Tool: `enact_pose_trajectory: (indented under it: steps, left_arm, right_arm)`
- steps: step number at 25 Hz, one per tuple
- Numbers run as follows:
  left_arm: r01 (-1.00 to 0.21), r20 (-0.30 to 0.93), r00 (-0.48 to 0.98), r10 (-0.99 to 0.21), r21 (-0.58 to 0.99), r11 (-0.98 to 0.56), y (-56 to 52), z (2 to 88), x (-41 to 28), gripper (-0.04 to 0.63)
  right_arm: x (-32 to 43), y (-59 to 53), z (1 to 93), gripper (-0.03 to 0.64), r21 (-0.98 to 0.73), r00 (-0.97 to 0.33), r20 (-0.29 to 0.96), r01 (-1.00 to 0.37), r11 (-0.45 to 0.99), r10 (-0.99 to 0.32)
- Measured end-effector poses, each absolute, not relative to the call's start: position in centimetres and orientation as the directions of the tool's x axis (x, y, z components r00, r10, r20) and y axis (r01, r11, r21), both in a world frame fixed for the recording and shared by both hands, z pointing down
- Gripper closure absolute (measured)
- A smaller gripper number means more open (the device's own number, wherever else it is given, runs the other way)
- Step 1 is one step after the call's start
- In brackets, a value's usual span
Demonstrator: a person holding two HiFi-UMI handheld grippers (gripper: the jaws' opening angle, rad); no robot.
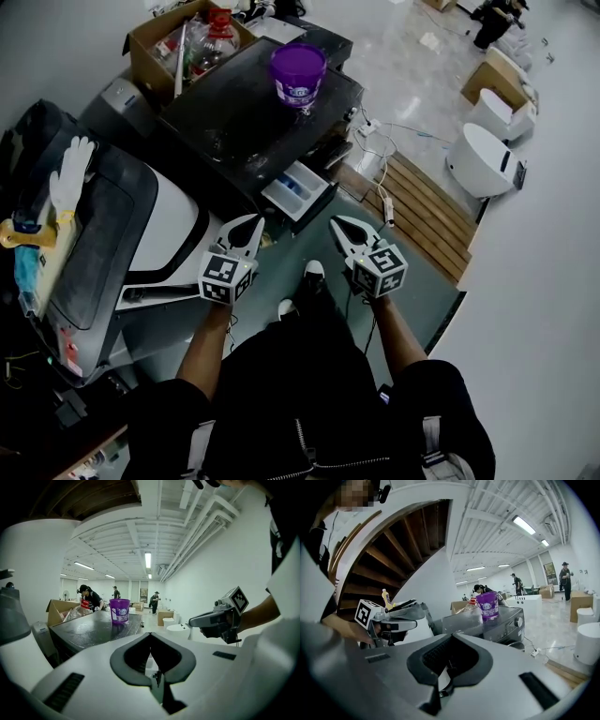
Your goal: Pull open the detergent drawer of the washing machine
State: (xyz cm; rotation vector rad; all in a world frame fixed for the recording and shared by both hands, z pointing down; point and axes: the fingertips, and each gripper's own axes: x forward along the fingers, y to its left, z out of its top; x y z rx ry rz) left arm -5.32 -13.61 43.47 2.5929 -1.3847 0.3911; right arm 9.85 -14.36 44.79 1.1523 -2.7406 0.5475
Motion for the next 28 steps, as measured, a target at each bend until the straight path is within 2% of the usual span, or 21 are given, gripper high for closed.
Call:
enact_pose_trajectory:
  steps: [13, 28]
  left_arm:
    - [-0.847, 0.278, 0.519, -0.808, 0.037, -0.531, -13.0, 42.7, -5.8, 0.577]
    - [-0.85, 0.277, 0.517, -0.81, 0.055, -0.524, -12.2, 42.9, -5.7, 0.577]
  right_arm:
    - [9.9, -14.1, 41.0, 0.614, -0.201, -0.665, 0.177, -0.746, 0.635, -0.725]
    - [9.2, -13.7, 41.5, 0.614, -0.178, -0.664, 0.199, -0.747, 0.64, -0.72]
